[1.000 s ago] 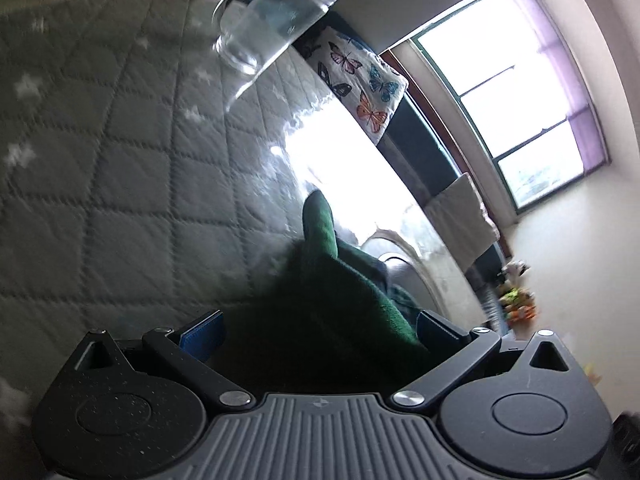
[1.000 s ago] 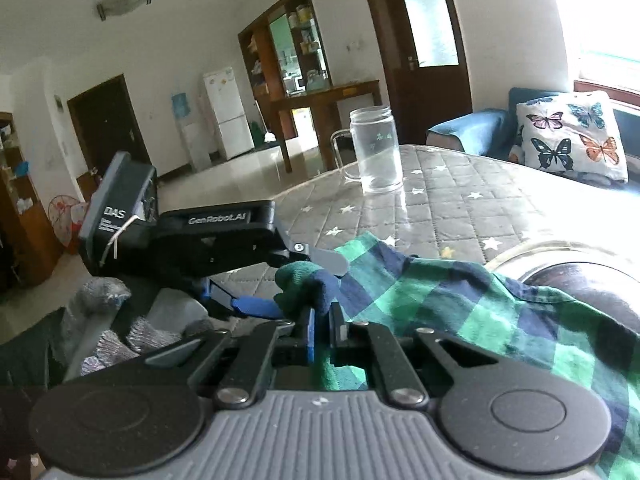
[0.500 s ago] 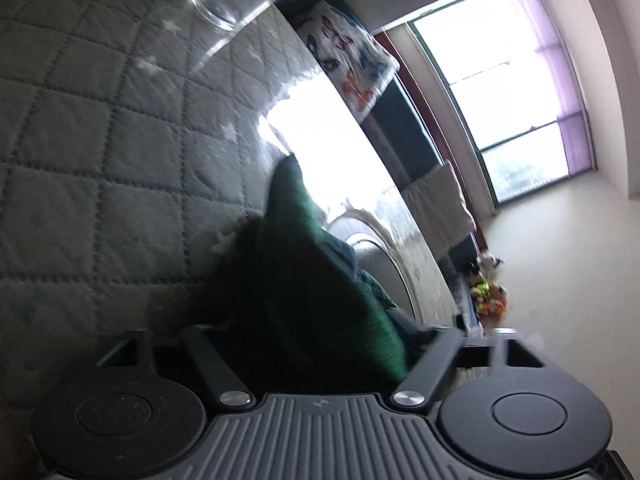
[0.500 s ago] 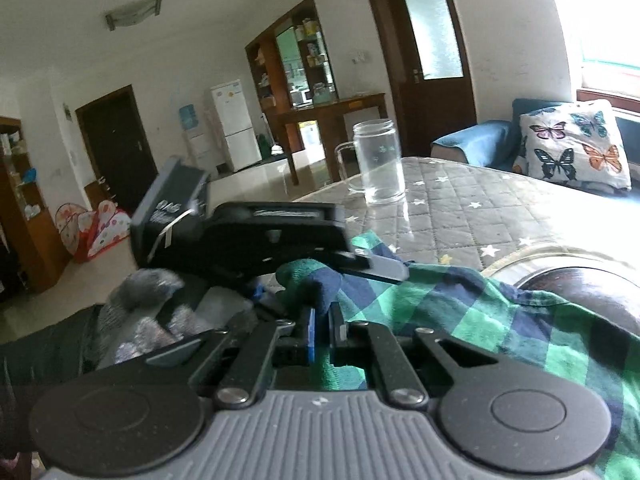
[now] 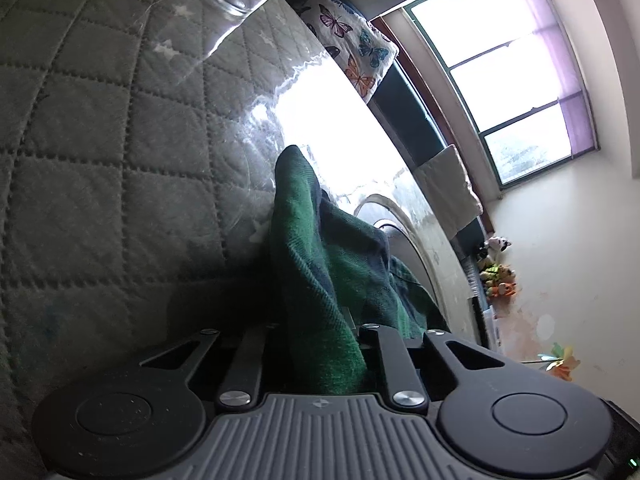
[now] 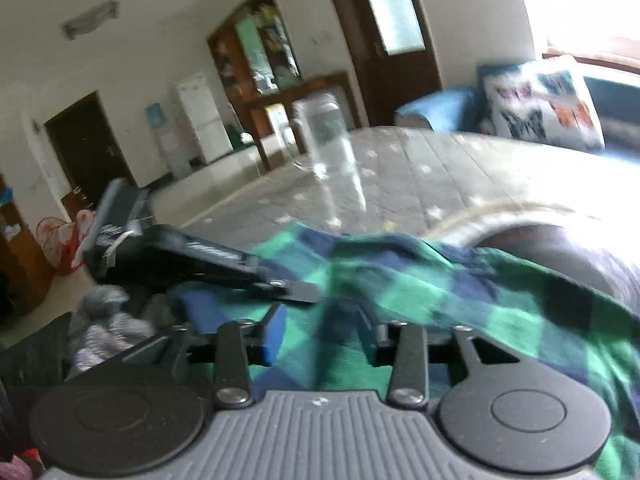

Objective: Fold clothes

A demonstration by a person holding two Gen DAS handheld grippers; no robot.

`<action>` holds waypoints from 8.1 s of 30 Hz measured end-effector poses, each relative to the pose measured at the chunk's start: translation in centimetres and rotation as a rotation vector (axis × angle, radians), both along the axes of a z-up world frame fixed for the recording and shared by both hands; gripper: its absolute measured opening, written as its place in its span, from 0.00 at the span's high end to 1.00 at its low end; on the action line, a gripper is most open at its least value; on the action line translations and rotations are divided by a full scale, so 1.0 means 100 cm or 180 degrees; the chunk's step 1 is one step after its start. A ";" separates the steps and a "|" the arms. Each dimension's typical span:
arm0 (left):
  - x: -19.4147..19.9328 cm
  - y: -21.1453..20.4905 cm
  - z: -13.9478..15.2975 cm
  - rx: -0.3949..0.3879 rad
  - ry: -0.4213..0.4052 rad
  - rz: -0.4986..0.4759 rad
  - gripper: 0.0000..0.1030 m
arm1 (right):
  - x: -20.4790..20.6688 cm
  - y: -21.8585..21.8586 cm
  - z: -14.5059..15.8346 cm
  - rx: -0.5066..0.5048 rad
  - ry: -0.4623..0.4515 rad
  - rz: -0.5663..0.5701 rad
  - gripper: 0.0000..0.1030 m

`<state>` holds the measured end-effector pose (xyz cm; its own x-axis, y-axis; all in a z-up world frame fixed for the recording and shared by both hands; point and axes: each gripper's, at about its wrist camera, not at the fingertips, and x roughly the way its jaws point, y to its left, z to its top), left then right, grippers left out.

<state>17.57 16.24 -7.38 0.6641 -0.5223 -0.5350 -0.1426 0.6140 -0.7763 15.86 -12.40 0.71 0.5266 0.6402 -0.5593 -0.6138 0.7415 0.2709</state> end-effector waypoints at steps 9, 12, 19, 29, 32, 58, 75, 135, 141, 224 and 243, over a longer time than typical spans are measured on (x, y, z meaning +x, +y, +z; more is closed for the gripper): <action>0.003 0.001 0.001 0.0012 -0.0050 -0.0055 0.85 | 0.074 0.008 -0.028 -0.0805 -0.0134 -0.0799 0.34; 0.004 0.002 0.001 0.0002 -0.0064 -0.0074 0.85 | 0.093 0.013 -0.042 -0.0985 -0.0125 -0.0964 0.27; 0.005 0.003 0.001 -0.0034 -0.0079 -0.0103 0.85 | 0.109 0.019 -0.055 -0.1201 -0.0116 -0.1068 0.17; 0.000 0.001 0.007 -0.0008 -0.0140 -0.0083 0.87 | 0.054 0.001 -0.037 -0.1238 -0.0216 -0.0947 0.15; -0.003 -0.002 0.016 0.0037 -0.0181 -0.0090 0.87 | 0.043 -0.004 -0.034 -0.1086 -0.0219 -0.1005 0.15; 0.004 -0.093 0.105 0.0388 -0.0280 -0.0009 0.90 | -0.094 -0.036 -0.047 -0.1256 -0.0592 -0.0521 0.09; 0.034 -0.230 0.092 0.1113 -0.0061 -0.0287 0.74 | -0.116 -0.128 -0.040 -0.0547 -0.0442 -0.0893 0.07; -0.024 -0.191 0.059 0.1758 -0.0814 -0.0903 0.36 | -0.040 -0.138 -0.013 0.0174 0.0039 -0.1049 0.41; -0.027 -0.198 0.057 0.1881 -0.0985 -0.1109 0.35 | 0.003 -0.131 -0.013 0.0124 0.0123 -0.1096 0.47; -0.055 -0.261 0.040 0.2202 -0.1669 -0.2318 0.34 | 0.012 -0.092 0.001 -0.0517 -0.0189 -0.0503 0.79; -0.054 -0.236 0.042 0.1948 -0.1702 -0.2270 0.32 | 0.054 -0.064 -0.021 -0.0965 -0.0226 -0.0486 0.73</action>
<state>12.21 -7.41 -3.17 0.5379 -0.6235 -0.5674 0.6674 0.7261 -0.1652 21.25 -18.76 -1.39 0.6480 0.3613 -0.6705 -0.4988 0.8666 -0.0151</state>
